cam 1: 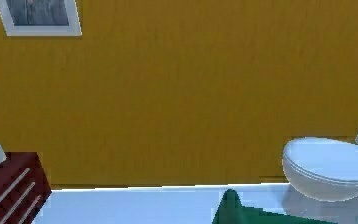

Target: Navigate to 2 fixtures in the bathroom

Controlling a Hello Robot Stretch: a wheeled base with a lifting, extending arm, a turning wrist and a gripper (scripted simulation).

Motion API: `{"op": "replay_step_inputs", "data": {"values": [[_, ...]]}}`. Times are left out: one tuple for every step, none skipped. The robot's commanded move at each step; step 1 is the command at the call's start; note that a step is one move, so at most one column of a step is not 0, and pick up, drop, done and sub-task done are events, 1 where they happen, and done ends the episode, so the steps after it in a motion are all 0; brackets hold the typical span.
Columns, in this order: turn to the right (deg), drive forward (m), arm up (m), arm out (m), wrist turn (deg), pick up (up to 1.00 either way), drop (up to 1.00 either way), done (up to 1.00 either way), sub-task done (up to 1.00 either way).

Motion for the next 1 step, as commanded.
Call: {"op": "replay_step_inputs", "data": {"values": [[0.0,0.75,0.0,0.0,0.0,0.0,0.0,0.0,0.0]]}}
